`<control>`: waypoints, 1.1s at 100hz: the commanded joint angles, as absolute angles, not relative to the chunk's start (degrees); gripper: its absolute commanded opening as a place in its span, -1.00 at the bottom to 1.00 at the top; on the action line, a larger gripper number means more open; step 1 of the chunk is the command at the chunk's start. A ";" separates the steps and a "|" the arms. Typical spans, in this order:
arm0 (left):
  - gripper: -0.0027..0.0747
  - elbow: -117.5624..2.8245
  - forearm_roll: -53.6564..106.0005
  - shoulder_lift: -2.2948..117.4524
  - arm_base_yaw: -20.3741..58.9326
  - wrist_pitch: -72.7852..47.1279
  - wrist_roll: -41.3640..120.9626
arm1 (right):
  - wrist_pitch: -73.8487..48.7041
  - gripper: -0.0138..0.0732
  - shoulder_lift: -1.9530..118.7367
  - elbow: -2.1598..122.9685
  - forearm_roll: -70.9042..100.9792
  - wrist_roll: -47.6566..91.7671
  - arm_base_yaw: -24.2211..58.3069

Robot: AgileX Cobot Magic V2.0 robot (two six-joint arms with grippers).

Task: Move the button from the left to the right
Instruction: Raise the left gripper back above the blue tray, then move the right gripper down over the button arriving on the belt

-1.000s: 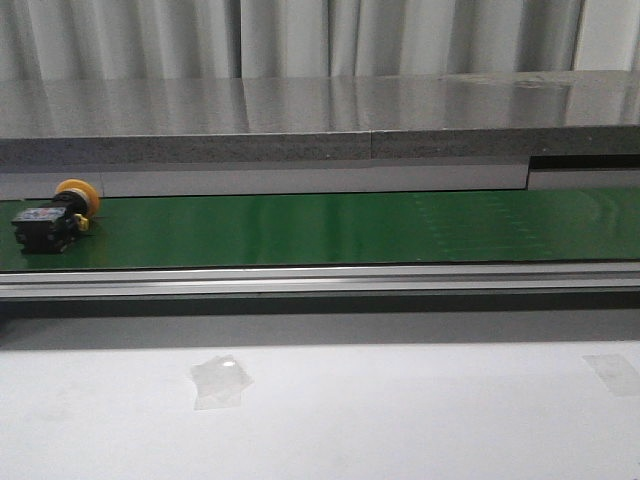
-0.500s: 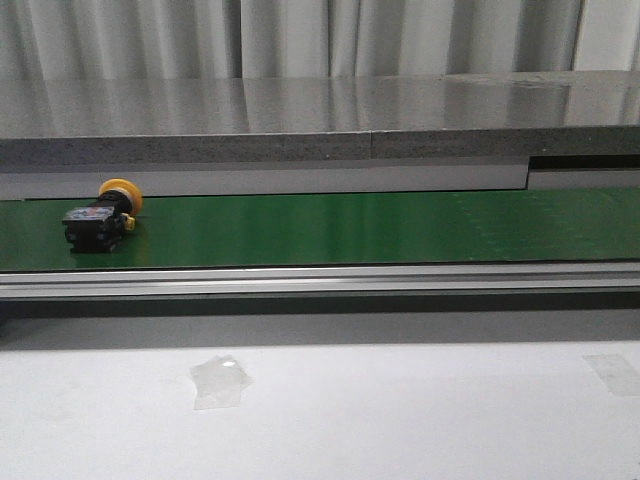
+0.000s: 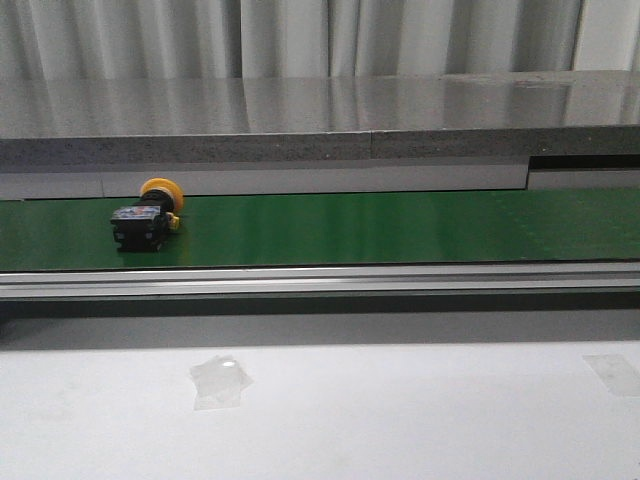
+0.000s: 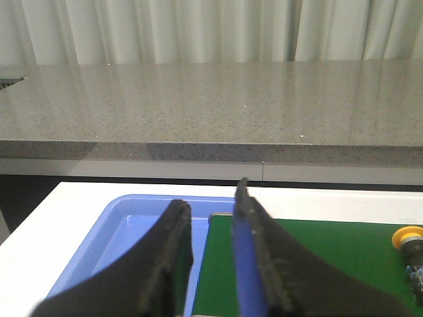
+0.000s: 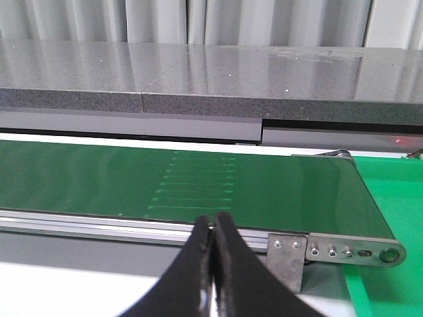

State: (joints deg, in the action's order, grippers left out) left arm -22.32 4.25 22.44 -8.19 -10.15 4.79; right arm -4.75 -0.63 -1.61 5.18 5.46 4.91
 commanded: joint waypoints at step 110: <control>-0.98 -23.92 4.88 22.69 -7.84 -5.18 4.79 | -2.32 -0.83 0.48 5.47 7.17 5.63 4.91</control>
State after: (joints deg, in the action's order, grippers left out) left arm -22.32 4.29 22.44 -8.19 -10.15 4.79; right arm -4.18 -0.63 0.95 6.78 5.46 4.91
